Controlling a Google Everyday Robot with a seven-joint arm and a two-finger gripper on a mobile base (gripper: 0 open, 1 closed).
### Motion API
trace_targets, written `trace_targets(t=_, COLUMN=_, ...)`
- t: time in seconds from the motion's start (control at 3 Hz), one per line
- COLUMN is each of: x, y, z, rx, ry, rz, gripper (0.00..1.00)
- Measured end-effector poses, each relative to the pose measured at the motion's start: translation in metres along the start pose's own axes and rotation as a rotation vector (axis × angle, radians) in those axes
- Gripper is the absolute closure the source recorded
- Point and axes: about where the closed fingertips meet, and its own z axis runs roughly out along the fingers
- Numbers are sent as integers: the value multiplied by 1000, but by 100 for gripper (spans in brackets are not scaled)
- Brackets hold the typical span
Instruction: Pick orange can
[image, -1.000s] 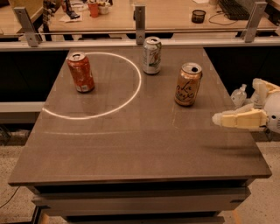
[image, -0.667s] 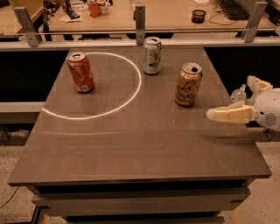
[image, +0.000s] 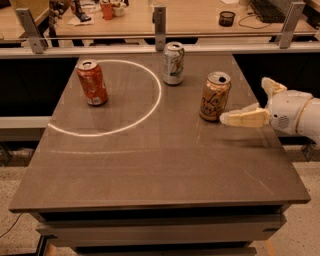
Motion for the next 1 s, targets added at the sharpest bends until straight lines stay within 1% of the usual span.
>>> trace_targets(t=0.33, x=-7, y=1, z=25, rx=-32, ry=-32, rz=-5, gripper=0)
trace_targets(t=0.67, x=-9, y=6, z=45, rx=-62, ry=-56, rz=6, gripper=0)
trace_targets(t=1.0, x=-12, y=13, z=61, rx=-102, ry=-76, rz=12, gripper=15)
